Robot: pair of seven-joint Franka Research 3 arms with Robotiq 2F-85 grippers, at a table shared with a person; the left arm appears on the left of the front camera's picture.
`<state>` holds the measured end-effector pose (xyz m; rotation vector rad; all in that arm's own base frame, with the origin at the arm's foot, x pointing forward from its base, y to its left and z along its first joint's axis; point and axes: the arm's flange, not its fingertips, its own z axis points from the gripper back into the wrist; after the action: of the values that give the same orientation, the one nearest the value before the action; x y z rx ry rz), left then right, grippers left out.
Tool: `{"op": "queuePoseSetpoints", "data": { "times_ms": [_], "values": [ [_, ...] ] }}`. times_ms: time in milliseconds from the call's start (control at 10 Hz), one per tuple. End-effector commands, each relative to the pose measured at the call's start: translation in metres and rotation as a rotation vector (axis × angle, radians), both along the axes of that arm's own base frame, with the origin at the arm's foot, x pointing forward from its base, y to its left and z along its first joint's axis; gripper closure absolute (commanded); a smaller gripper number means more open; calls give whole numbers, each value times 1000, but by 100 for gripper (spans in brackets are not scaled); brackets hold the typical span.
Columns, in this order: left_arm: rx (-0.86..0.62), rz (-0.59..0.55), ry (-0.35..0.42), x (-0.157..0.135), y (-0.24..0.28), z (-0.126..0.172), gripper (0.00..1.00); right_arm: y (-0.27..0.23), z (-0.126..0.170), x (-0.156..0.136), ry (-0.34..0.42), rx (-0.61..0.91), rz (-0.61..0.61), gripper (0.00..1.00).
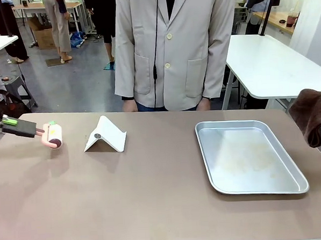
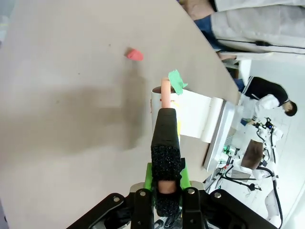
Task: Clean the surface of the table.
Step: Clean the area not pointed to by the person.
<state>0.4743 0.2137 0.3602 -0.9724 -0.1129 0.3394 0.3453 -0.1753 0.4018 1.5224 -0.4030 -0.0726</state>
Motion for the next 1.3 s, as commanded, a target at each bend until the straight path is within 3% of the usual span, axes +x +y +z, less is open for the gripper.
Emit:
{"op": "queuePoseSetpoints", "data": {
  "times_ms": [0, 200, 600, 900, 1200],
  "values": [
    [-53, 0, -121, -26, 15, 22, 78, -1, 3, -2, -10, 9, 4, 93],
    [-75, -29, -218, -43, 40, 35, 78, -1, 3, -2, -10, 9, 4, 93],
    [-69, -53, -187, -72, 90, 44, 78, -1, 3, -2, -10, 9, 4, 93],
    [-43, -18, -128, -57, 102, 33, 78, -1, 3, -2, -10, 9, 4, 93],
    [-8, -27, -58, -18, 112, 19, 78, -1, 3, -2, -10, 9, 4, 93]
  ]
}}
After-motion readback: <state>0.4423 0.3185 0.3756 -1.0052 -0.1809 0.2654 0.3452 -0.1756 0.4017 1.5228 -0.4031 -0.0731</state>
